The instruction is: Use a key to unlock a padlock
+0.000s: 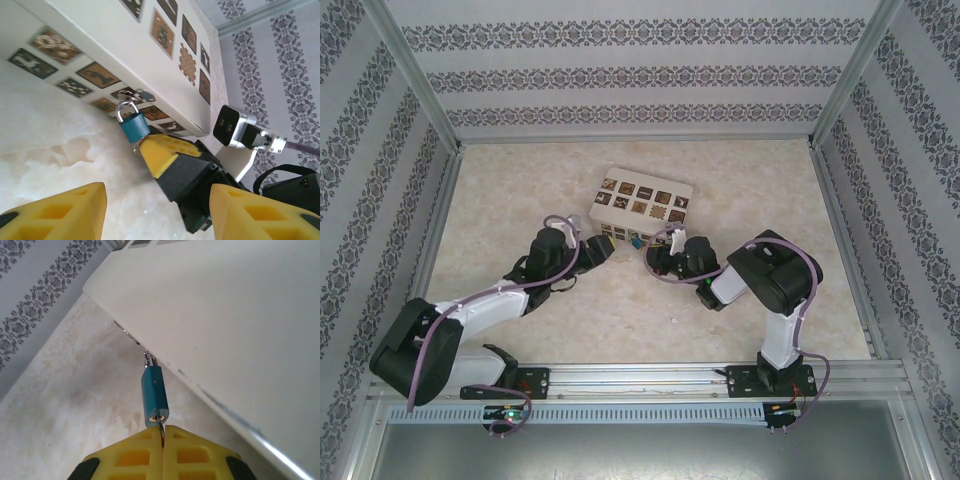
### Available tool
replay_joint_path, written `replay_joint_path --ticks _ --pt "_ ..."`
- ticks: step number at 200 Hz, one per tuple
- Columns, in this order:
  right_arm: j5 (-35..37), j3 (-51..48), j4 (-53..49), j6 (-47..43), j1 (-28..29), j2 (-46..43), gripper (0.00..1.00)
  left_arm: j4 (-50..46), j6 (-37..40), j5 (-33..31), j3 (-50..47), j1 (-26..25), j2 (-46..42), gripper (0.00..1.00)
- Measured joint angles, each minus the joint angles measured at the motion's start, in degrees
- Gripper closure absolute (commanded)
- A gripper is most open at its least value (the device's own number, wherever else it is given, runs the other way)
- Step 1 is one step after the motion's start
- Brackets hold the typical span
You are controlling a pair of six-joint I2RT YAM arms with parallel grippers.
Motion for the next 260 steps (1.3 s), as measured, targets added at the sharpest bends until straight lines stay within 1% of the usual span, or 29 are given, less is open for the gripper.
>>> replay_joint_path --ticks 27,55,107,170,234,260 --pt "-0.96 2.21 -4.92 5.84 0.76 -1.53 1.0 2.27 -1.22 -1.99 -2.43 0.0 -1.36 0.44" --pt "-1.31 3.13 -8.92 11.02 1.25 -3.56 1.0 5.79 -5.01 -2.89 -3.93 0.0 -0.68 0.45" --pt "-1.05 4.09 -13.75 19.32 1.88 -6.29 1.0 11.54 -13.4 -2.82 -3.98 0.0 7.63 0.46" --pt "-0.63 4.59 -18.88 23.06 3.1 -8.72 1.0 18.51 -20.74 -1.51 -0.15 0.0 16.76 0.47" --pt "-0.59 6.16 -21.92 25.64 3.5 -9.79 1.0 26.49 -28.13 -1.07 0.33 -0.02 24.74 0.51" --pt "-0.59 6.34 -22.56 26.01 3.5 -9.79 1.0 30.6 -30.25 -0.87 0.87 -0.07 27.36 0.55"
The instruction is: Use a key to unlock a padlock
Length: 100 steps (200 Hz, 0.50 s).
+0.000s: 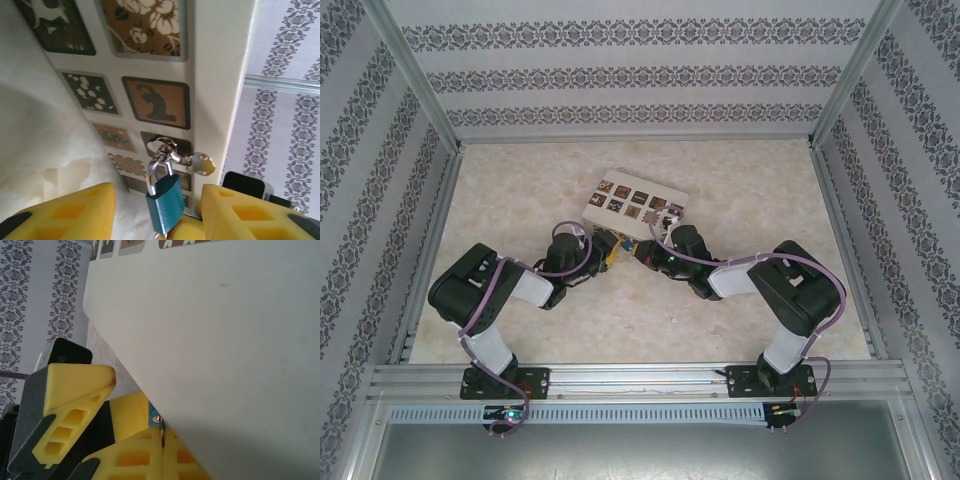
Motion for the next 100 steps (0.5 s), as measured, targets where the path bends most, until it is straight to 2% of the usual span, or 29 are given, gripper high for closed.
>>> replay_joint_path --ticks 55,100 --pt "0.07 0.87 -0.7 1.36 0.35 0.0 1.0 6.4 -3.74 0.98 2.14 -0.42 6.29 0.6" --pt "0.46 1.64 -1.03 2.32 0.35 0.0 1.0 7.93 -5.16 1.44 3.91 -0.76 7.17 0.7"
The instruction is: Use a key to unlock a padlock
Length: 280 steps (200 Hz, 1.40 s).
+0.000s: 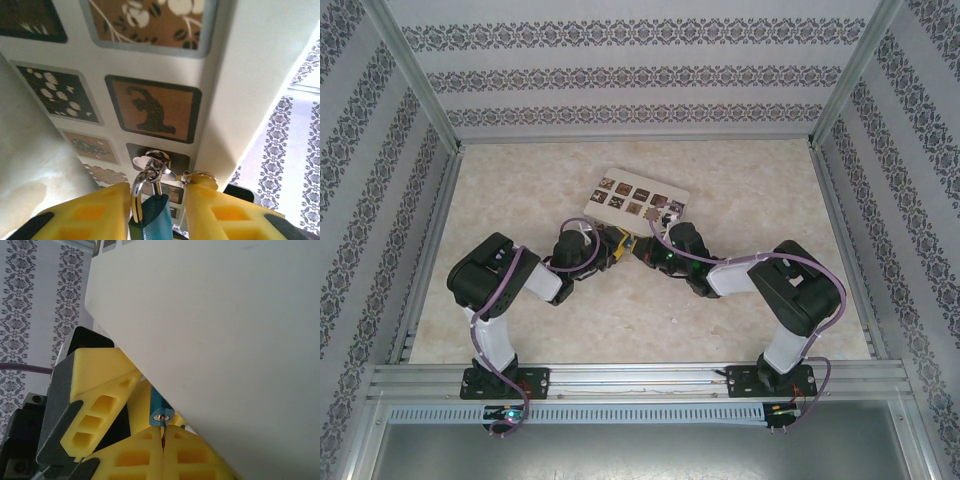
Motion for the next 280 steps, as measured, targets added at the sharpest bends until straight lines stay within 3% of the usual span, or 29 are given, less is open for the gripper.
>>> replay_joint_path --ticks 44,83,118,163,197,235,280 --pt "0.37 0.09 0.02 0.35 0.0 -0.09 0.95 0.09 -0.63 -0.04 0.11 0.0 0.15 0.85" --pt "1.97 -0.76 -1.18 -0.66 0.0 -3.15 0.79 -1.36 -0.13 0.02 0.59 -0.07 -1.42 0.93" --pt "4.76 -2.32 -6.47 -8.17 -0.02 -13.22 0.66 -5.49 0.85 -0.44 0.63 -0.07 -4.37 0.97" --pt "12.02 -5.05 -16.02 -36.06 3.02 -29.29 0.49 -11.74 0.94 -0.66 0.68 -0.07 -8.09 0.99" --pt "15.04 -6.47 -18.84 -62.79 7.96 -35.93 0.47 -17.4 1.14 -0.63 1.16 -0.09 -12.48 1.0" --pt "17.03 -6.45 -20.11 -89.31 10.91 -33.09 0.45 -21.51 1.42 -0.63 1.81 -0.07 -15.28 1.0" --pt "19.39 -2.89 -22.27 -108.37 10.86 -22.29 0.53 -24.72 2.16 -0.63 2.45 -0.09 -16.15 1.0"
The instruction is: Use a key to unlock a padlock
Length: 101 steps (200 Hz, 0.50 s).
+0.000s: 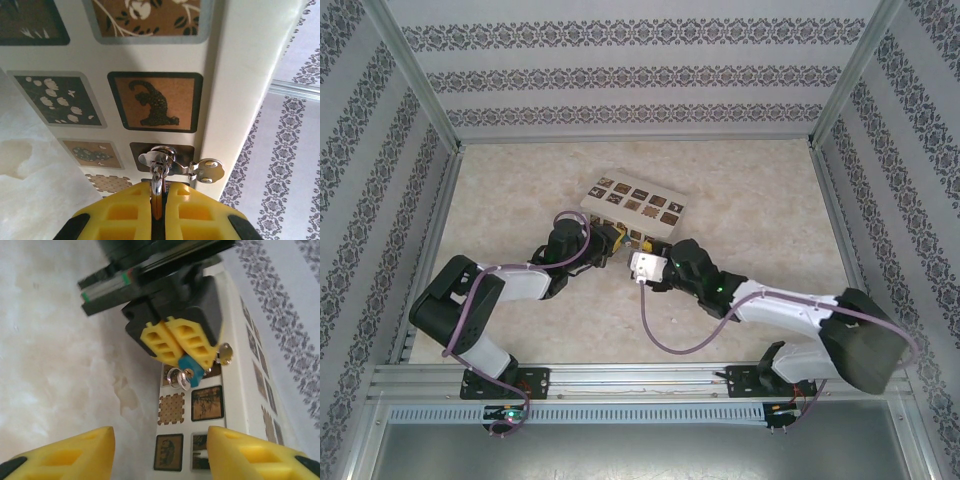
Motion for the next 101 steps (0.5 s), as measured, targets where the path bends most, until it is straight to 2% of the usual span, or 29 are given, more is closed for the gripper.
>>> replay_joint_path --ticks 42,101 --pt "0.33 4.48 1.05 -7.39 -0.13 5.75 0.58 -1.07 0.26 0.0 0.22 0.0 -0.48 1.0" --pt "0.31 6.88 3.06 -9.55 -0.13 9.4 0.66 -1.22 0.28 0.0 1.03 0.0 -0.48 1.0"
